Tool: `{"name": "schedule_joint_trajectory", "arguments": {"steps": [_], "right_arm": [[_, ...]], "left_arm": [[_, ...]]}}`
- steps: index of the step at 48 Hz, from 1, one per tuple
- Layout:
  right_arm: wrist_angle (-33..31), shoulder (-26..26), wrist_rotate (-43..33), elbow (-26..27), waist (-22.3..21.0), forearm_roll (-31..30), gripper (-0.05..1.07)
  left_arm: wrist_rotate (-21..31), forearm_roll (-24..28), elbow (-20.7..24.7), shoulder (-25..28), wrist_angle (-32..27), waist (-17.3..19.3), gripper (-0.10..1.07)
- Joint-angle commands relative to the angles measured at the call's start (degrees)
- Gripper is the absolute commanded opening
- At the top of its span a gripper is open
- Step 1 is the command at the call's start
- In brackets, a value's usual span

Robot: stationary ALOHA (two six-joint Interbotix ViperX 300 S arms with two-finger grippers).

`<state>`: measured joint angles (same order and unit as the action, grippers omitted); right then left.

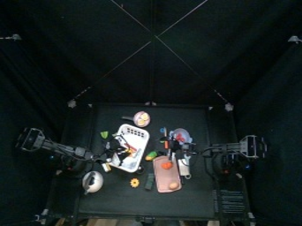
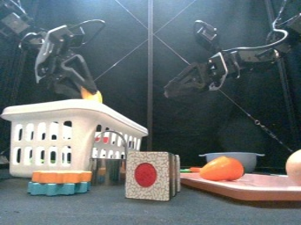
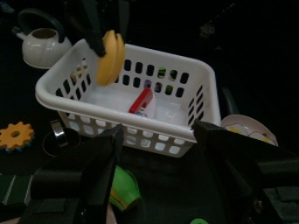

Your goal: Place banana in basket

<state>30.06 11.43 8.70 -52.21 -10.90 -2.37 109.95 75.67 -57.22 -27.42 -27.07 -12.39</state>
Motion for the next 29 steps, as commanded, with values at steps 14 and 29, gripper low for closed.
{"name": "schedule_joint_trajectory", "arguments": {"steps": [14,29], "right_arm": [[0.3,-0.1,0.0,1.4,-0.3,-0.1,0.95],[0.2,-1.1,0.0,1.8,-0.3,-0.3,0.95]], "left_arm": [[0.0,-0.7,-2.4,-0.3,5.6,0.5,0.83],[0.0,-0.9,-2.1,-0.3,5.6,2.6,1.02]]}}
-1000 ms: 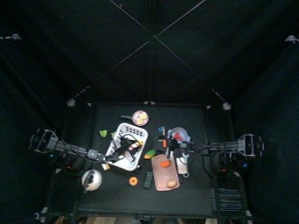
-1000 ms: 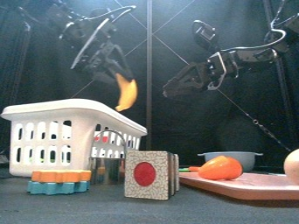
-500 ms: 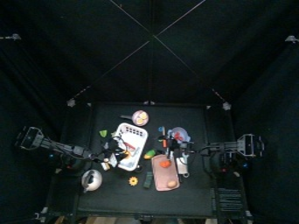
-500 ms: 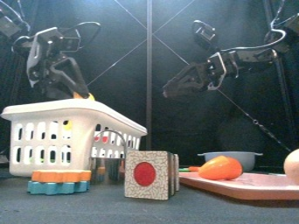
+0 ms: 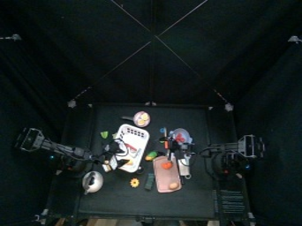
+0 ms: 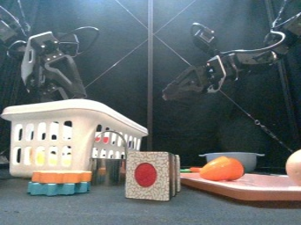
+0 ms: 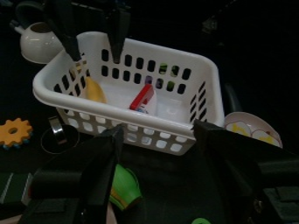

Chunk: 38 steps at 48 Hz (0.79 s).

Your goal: Place banana in basket

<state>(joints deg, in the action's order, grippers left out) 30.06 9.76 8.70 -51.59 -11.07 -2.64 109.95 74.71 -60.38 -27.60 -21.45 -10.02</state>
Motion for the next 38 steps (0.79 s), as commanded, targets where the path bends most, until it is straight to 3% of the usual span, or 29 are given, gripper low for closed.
{"name": "schedule_joint_trajectory", "arguments": {"steps": [1,38], "right_arm": [[0.2,0.6,0.0,1.2,-0.1,0.0,0.95],[0.3,0.3,0.1,1.2,-0.3,-0.1,0.95]], "left_arm": [[0.0,0.1,1.1,-0.1,0.0,0.3,1.02],[-0.2,2.5,2.1,-0.7,-0.9,1.2,1.02]]}}
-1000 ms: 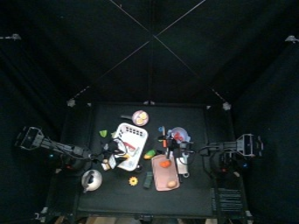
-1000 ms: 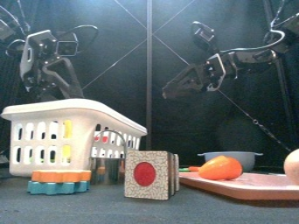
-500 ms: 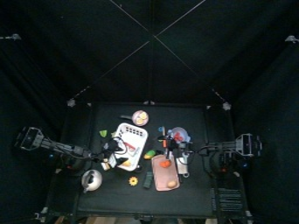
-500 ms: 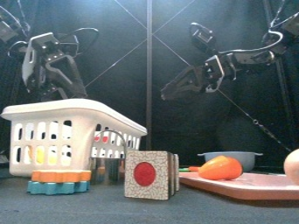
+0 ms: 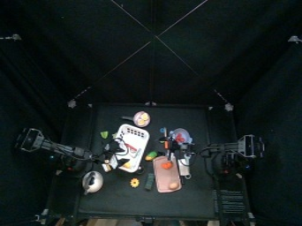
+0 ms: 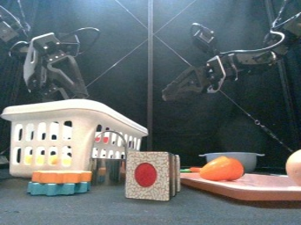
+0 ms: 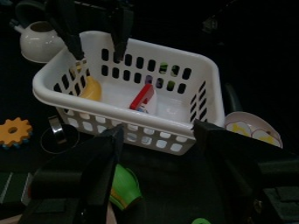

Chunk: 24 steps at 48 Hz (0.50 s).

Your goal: Place banana in basket

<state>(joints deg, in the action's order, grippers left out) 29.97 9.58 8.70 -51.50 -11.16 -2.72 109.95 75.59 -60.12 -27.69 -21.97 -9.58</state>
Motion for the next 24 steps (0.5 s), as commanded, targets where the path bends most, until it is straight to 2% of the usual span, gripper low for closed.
{"name": "schedule_joint_trajectory", "arguments": {"steps": [1,11,17,24], "right_arm": [[0.3,0.4,0.1,1.2,-0.1,0.0,0.95],[0.4,-0.2,0.1,1.5,-0.3,0.0,0.95],[0.3,-0.8,0.1,1.9,-0.4,0.0,0.95],[0.3,-1.9,0.0,2.5,-0.5,0.0,0.95]], "left_arm": [[-0.2,2.2,1.9,-0.9,-0.4,1.1,1.02],[-0.4,5.2,3.2,-6.9,-2.6,6.4,1.02],[-0.9,4.9,4.0,-10.5,-5.1,11.2,1.02],[-6.0,3.3,4.1,-13.2,-5.8,14.6,1.02]]}}
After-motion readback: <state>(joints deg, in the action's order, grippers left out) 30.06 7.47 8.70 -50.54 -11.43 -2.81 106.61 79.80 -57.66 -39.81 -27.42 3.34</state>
